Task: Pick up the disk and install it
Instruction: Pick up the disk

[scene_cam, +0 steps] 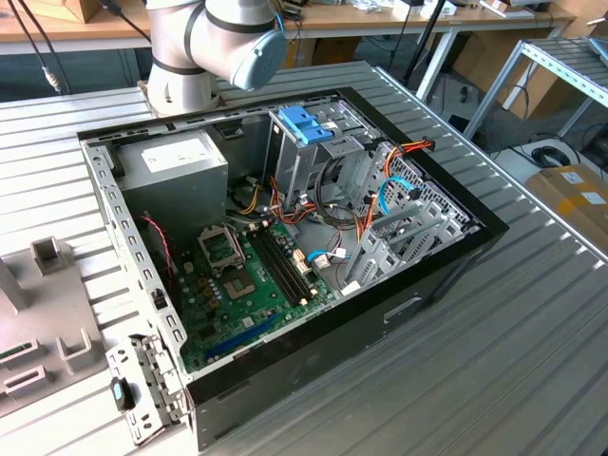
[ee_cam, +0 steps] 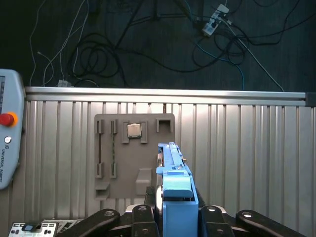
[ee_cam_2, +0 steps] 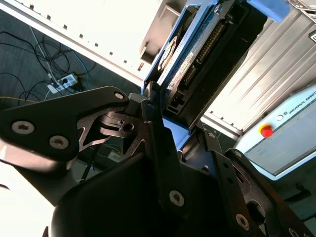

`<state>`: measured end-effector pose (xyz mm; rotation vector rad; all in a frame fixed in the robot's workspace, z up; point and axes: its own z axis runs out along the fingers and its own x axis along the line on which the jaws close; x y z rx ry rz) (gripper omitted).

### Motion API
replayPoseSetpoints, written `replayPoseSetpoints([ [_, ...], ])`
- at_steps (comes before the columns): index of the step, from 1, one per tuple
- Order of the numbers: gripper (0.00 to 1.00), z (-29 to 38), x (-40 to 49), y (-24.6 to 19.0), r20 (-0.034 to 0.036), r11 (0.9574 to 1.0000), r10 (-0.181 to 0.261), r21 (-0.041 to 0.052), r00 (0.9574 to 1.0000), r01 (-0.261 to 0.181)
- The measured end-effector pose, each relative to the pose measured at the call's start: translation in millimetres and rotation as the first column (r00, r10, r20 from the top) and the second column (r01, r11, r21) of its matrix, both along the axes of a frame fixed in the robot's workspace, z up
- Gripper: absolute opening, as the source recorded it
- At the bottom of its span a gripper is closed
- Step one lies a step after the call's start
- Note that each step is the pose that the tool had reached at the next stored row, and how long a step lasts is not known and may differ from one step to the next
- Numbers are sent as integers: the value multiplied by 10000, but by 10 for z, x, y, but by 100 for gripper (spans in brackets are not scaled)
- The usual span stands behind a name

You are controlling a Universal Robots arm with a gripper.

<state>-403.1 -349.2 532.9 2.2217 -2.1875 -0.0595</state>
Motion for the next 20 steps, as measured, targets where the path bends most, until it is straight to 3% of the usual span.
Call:
replayPoseSetpoints([
  [20, 37, 1, 81, 0, -1, 10000, 0, -11, 10000, 0],
])
